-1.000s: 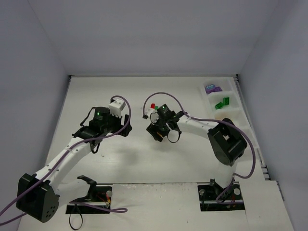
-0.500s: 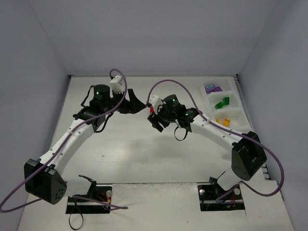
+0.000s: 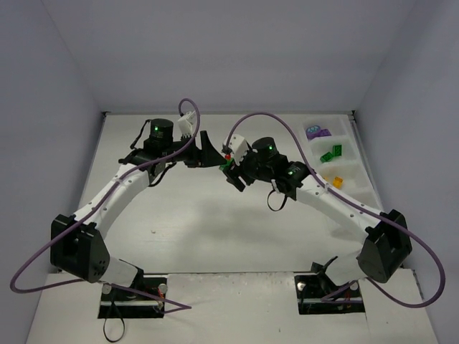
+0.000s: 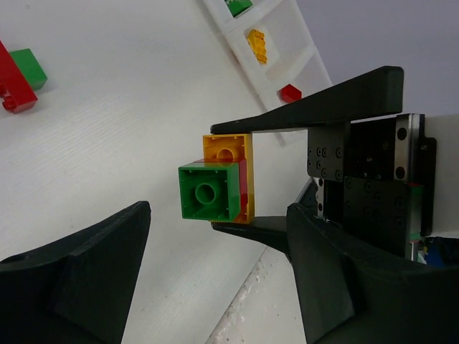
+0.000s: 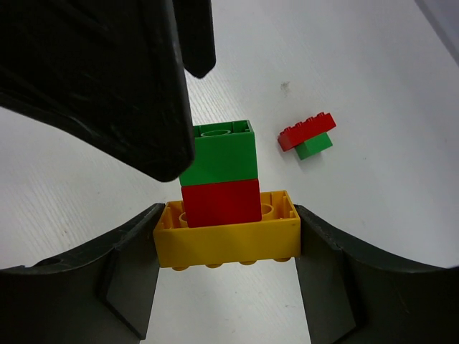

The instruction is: Sort the legos into containers by color

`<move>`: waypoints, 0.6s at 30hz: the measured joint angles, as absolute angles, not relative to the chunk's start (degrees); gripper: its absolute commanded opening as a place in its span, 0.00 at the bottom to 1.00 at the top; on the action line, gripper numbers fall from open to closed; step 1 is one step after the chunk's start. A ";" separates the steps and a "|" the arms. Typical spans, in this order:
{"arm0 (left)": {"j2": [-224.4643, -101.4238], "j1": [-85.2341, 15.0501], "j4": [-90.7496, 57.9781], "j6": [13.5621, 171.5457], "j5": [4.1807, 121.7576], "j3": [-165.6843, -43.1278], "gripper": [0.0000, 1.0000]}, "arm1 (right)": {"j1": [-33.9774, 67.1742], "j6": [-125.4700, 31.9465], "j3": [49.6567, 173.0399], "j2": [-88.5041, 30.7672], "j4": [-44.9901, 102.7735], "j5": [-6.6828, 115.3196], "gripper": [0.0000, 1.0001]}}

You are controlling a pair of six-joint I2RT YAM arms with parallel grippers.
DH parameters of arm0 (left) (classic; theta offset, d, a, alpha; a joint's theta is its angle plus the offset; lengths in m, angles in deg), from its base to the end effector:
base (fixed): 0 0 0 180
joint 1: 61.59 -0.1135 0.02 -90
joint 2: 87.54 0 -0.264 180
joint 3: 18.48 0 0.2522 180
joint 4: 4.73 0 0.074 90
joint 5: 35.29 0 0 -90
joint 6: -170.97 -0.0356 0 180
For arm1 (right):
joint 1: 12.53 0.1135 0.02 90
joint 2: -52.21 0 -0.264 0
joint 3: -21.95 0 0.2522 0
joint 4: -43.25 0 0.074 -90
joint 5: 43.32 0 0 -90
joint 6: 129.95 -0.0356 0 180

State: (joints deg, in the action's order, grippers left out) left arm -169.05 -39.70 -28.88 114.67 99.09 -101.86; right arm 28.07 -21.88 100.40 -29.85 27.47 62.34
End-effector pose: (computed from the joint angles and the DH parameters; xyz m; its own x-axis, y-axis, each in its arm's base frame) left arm 0.2924 -0.1443 0.3451 -0.7737 -0.1165 -0.6227 0.5261 0.4294 -0.7340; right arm 0.2499 0.2268 0.3231 0.0147 -0.3808 -0.9246 -0.8577 0.4705 -0.2074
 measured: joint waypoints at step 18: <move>-170.65 -39.20 -26.78 116.72 102.52 -101.88 0.62 | 28.97 -22.10 100.55 -28.76 28.71 63.30 0.00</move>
